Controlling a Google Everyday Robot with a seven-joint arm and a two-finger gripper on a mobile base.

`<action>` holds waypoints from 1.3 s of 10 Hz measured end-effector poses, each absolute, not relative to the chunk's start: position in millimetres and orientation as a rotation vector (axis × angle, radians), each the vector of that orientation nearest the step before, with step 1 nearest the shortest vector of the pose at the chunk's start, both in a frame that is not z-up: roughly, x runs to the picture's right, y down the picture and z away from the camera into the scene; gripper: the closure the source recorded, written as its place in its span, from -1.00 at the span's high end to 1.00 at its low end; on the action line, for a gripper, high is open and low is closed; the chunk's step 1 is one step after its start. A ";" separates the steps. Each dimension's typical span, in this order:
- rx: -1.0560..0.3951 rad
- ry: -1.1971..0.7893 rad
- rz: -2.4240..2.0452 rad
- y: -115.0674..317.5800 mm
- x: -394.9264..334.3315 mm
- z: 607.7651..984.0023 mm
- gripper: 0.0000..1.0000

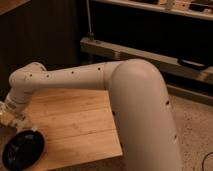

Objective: Place the bottle in the ceramic bowl

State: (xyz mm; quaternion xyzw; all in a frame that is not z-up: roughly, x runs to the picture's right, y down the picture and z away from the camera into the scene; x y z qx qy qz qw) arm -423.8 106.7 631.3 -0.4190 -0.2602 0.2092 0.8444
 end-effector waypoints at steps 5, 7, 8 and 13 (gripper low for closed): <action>-0.862 -0.548 0.393 109.5 -436.5 612.8 -1.00; -0.861 -0.535 0.337 126.3 -454.8 593.8 -1.00; -0.867 -0.527 0.311 135.5 -461.5 590.0 -1.00; -0.933 -0.522 0.286 190.0 -461.2 610.2 -1.00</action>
